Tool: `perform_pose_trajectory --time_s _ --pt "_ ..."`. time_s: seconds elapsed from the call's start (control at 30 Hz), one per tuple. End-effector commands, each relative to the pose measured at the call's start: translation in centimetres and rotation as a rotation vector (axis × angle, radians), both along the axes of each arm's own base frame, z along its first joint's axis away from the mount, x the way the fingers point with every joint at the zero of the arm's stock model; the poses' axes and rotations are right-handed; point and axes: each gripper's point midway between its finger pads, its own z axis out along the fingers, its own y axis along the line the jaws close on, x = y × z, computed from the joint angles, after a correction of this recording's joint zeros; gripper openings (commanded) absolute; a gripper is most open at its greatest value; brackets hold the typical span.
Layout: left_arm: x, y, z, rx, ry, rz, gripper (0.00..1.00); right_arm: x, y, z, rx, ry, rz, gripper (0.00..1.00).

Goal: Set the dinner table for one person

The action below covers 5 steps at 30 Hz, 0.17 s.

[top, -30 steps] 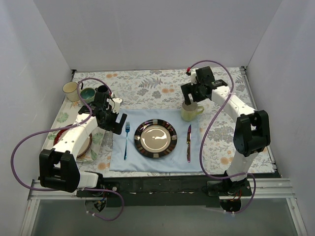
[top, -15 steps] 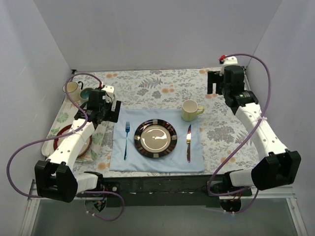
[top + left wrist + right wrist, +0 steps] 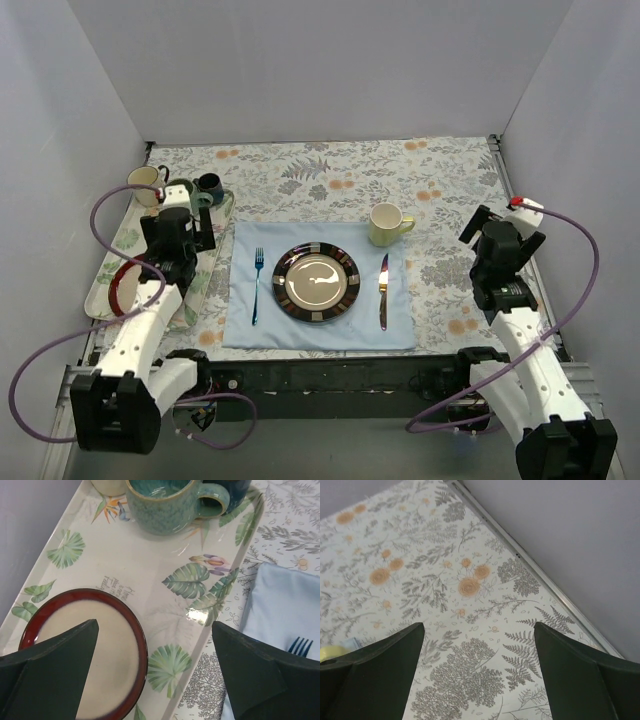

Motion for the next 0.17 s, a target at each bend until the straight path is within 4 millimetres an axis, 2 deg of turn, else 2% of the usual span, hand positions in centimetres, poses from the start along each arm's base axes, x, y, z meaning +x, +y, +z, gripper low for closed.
perform_pose_trajectory --time_s 0.0,0.03,0.13 --pt "0.06 -0.38 2.45 -0.027 -0.143 -0.041 0.98 0.23 -0.78 3.13 0.088 -0.199 -0.106 0.99" --pt "-0.02 -0.25 1.95 -0.023 -0.127 -0.042 0.98 0.07 -0.70 2.96 0.115 -0.199 -0.117 0.98" --pt "0.17 0.36 2.21 -0.035 -0.149 0.008 0.98 -0.19 -0.73 3.37 0.134 -0.192 -0.130 0.98"
